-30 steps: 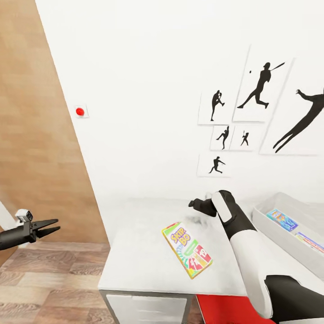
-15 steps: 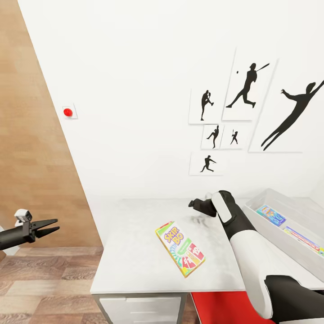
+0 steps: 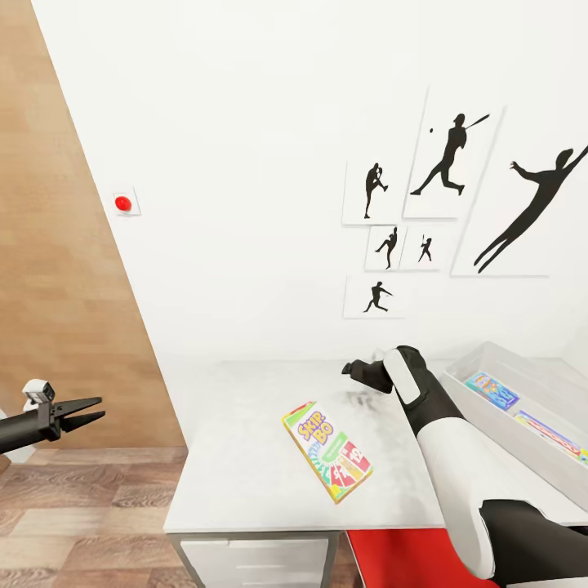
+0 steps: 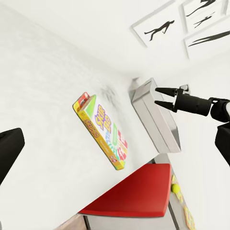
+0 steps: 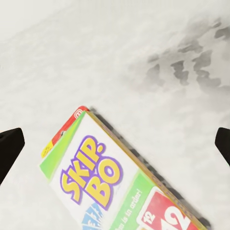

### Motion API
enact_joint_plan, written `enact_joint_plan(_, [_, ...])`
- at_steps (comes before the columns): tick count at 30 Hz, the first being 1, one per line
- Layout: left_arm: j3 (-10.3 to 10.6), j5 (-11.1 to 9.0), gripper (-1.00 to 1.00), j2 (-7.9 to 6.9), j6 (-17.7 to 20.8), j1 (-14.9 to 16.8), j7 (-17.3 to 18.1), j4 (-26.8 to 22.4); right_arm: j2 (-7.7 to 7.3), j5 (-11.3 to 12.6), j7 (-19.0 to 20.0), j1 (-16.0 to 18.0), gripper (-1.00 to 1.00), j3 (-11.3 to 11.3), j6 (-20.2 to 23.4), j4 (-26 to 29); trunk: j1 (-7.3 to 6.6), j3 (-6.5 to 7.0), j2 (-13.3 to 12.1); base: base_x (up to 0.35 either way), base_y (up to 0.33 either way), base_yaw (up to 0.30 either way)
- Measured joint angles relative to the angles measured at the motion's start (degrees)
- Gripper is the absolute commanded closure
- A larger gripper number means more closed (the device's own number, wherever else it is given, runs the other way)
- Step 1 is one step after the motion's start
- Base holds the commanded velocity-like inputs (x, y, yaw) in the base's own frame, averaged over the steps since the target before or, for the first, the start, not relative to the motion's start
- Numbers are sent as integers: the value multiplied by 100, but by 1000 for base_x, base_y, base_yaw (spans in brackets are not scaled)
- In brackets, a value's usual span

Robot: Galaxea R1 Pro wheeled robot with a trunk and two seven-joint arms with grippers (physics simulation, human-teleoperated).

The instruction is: Put all the toys in the child's room - the three board games (two on the bed and one on the table), the two jigsaw puzzles on the table, and the tennis ball on the table - inside the toy box on the table in the child's room.

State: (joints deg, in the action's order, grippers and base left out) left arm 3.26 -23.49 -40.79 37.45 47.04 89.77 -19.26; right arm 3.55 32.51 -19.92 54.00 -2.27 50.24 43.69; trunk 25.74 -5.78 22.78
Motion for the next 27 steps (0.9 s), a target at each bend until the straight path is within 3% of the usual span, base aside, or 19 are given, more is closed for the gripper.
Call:
enact_joint_plan(11, [0, -2, -100, -16, 0, 0, 0, 6, -2, -59, -14, 0, -100, 0, 8, -299, 0, -90, 0, 0, 0, 0])
enact_joint_plan(18, [0, -24, -100, -194, 0, 0, 0, 4, -8, -59, 3, 0, -100, 13, 15, -352, 0, -156, 0, 0, 0, 0])
enact_joint_plan(27, [0, -187, -100, -246, 0, 0, -1, 3, 6, -79, 0, 0, -100, 25, 3, -358, 0, -242, 0, 0, 0, 0])
